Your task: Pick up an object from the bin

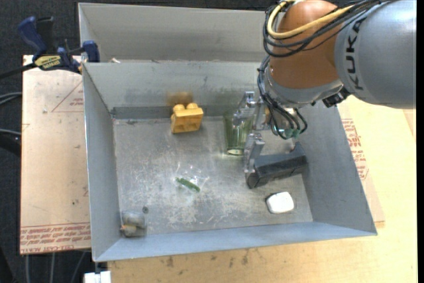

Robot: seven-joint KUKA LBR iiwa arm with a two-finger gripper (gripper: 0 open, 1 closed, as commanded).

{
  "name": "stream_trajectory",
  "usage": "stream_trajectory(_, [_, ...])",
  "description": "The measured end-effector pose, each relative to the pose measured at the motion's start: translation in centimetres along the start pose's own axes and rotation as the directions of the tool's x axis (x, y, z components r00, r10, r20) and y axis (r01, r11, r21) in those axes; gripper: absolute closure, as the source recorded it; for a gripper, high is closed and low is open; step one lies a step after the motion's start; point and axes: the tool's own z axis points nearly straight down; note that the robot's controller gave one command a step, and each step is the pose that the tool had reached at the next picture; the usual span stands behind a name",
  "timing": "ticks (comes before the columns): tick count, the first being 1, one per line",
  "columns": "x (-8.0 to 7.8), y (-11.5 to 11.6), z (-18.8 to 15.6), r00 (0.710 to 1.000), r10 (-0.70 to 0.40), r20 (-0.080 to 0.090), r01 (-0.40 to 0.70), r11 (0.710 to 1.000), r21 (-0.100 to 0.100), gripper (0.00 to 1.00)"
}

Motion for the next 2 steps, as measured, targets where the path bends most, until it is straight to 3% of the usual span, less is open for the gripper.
stream_trajectory(1, [-0.2,0.0,-0.4,1.000,0.001,0.007,-0.001,1.000,0.000,0.00])
stream_trajectory(2, [0.5,-3.0,1.8,0.998,-0.055,0.013,0.055,0.998,-0.002,0.00])
